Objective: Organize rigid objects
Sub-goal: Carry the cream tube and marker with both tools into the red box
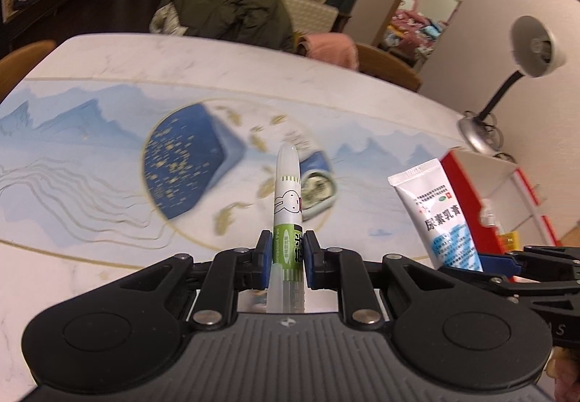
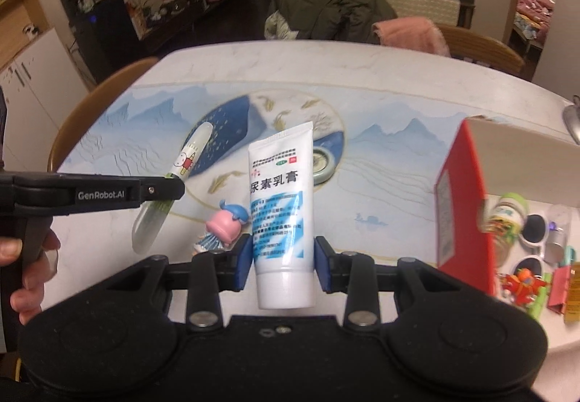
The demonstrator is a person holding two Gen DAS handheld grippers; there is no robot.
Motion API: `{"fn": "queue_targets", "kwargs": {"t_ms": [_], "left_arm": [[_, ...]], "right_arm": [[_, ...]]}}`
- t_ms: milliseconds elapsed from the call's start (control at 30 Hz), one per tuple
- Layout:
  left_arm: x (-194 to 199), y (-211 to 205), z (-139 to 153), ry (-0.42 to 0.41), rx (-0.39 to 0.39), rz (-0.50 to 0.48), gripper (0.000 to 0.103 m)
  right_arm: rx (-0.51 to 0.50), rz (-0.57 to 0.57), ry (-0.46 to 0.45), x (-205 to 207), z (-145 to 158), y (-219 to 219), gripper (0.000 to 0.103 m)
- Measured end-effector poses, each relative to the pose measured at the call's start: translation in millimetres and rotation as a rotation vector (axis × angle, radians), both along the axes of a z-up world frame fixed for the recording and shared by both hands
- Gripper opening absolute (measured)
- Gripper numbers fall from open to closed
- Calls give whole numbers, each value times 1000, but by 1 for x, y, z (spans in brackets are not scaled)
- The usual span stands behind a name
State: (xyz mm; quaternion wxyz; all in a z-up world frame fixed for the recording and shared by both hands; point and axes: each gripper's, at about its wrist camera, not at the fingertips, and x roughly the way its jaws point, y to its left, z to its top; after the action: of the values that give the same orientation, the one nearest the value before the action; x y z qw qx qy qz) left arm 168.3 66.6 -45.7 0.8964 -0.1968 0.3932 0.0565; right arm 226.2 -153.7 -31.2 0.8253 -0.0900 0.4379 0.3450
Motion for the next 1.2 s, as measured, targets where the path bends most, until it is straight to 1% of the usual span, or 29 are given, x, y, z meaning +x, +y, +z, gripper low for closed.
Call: {"fn": "queue_targets", "kwargs": {"t_ms": [200,500,900,1067,1200], "left_arm": [[4,-31,21,-47,9,-42,17],[24,-84,38,-70,29,-114,17],[53,-164,40,-60,47,-201,17],[70,-197,45,-67,64,-239,17],[86,-223,44,-56,81,-274,17]], "right_arm": [[29,-62,-16,3,15,-31,35],[61,-156,-36,16,27,-87,35],[84,-239,-31,39,23,-164,35],[84,-266,-30,49,18,-195,35],[82,-286,-29,60,12,-216,35]]}}
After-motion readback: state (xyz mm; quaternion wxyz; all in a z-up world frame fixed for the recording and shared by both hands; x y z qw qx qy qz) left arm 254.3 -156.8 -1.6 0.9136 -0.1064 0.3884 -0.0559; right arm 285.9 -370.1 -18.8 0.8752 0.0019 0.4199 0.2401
